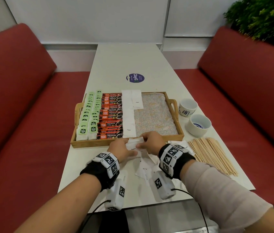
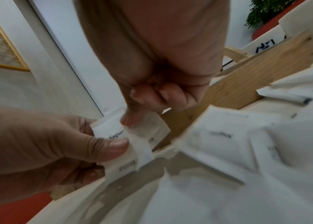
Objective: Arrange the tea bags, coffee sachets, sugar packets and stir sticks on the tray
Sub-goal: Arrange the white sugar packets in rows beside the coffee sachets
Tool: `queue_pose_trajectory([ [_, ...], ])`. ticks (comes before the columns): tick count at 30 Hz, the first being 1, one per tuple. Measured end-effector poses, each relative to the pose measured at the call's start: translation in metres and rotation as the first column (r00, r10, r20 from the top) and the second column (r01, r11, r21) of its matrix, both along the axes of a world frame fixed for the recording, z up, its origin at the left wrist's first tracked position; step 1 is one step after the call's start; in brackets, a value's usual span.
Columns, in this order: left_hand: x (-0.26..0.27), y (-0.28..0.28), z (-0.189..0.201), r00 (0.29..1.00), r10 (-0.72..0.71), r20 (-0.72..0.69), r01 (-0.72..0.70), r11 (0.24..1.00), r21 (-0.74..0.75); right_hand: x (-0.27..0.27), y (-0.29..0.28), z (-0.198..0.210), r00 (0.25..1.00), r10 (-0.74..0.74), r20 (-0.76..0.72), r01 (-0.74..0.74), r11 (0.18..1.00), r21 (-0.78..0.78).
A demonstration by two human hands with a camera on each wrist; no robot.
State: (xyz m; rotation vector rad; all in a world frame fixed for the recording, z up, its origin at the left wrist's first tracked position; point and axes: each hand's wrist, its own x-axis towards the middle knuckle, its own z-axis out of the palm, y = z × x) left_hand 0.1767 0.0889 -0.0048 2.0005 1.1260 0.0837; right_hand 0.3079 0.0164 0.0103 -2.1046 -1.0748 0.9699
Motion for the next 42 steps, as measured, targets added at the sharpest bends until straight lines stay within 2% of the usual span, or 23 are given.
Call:
queue_pose_trajectory([
  [3, 0.001, 0.005, 0.009, 0.997, -0.028, 0.075, 0.028, 1.000, 0.006, 0.005, 0.005, 0.010, 0.999, -0.027, -0.027, 0.029, 0.996, 0.079],
  [6, 0.003, 0.010, 0.017, 0.975, -0.015, 0.220, 0.036, 0.995, -0.093, 0.008, 0.011, 0.019, 0.983, -0.085, -0.160, 0.112, 0.980, 0.166],
  [8, 0.004, 0.011, 0.023, 0.933, 0.087, 0.348, 0.010, 0.963, -0.268, 0.010, 0.015, 0.027, 0.962, -0.109, -0.250, 0.165, 0.963, 0.215],
  [10, 0.005, 0.012, 0.028, 0.882, 0.190, 0.431, 0.010, 0.908, -0.419, 0.010, 0.019, 0.033, 0.955, -0.110, -0.276, 0.179, 0.954, 0.240],
  [14, 0.009, 0.017, 0.033, 0.813, 0.271, 0.515, 0.009, 0.880, -0.476, 0.012, 0.025, 0.031, 0.961, -0.136, -0.241, 0.202, 0.940, 0.274],
  [18, 0.015, 0.026, 0.037, 0.764, 0.337, 0.550, -0.050, 0.881, -0.470, 0.014, 0.029, 0.027, 0.964, -0.160, -0.210, 0.215, 0.939, 0.268],
  [21, 0.021, 0.034, 0.040, 0.757, 0.330, 0.564, -0.070, 0.899, -0.432, 0.016, 0.031, 0.028, 0.972, -0.101, -0.211, 0.153, 0.957, 0.246],
  [24, 0.029, 0.043, 0.043, 0.753, 0.332, 0.568, -0.054, 0.892, -0.449, 0.024, 0.040, 0.031, 0.974, -0.106, -0.198, 0.156, 0.954, 0.256],
  [30, 0.048, 0.066, 0.050, 0.705, 0.433, 0.561, -0.093, 0.841, -0.532, 0.044, 0.063, 0.035, 0.955, -0.188, -0.228, 0.250, 0.926, 0.283],
  [34, 0.059, 0.088, 0.051, 0.692, 0.458, 0.559, -0.144, 0.846, -0.514, 0.060, 0.084, 0.033, 0.917, -0.269, -0.294, 0.352, 0.891, 0.285],
  [38, 0.065, 0.111, 0.050, 0.684, 0.478, 0.551, -0.180, 0.843, -0.508, 0.081, 0.102, 0.025, 0.888, -0.361, -0.284, 0.426, 0.879, 0.214],
  [42, 0.071, 0.127, 0.049, 0.673, 0.490, 0.555, -0.187, 0.838, -0.512, 0.094, 0.117, 0.017, 0.886, -0.387, -0.256, 0.419, 0.904, 0.083],
])
